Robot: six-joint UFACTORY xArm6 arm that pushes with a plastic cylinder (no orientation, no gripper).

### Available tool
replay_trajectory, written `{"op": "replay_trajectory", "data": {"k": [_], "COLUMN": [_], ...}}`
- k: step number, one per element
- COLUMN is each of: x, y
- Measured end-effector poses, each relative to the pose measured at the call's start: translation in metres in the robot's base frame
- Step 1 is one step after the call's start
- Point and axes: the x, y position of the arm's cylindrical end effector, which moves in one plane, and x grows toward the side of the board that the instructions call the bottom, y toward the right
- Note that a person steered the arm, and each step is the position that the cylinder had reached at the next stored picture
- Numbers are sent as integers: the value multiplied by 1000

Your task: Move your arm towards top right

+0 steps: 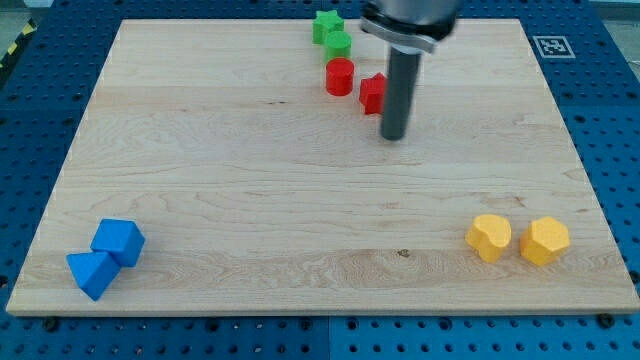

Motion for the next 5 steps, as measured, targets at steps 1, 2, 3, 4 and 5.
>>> {"op": "replay_trajectory", "data": {"k": [1, 2, 3, 4, 5], "x": [-14, -86, -137, -192, -231], "y": [58, 95, 107, 132, 154]}}
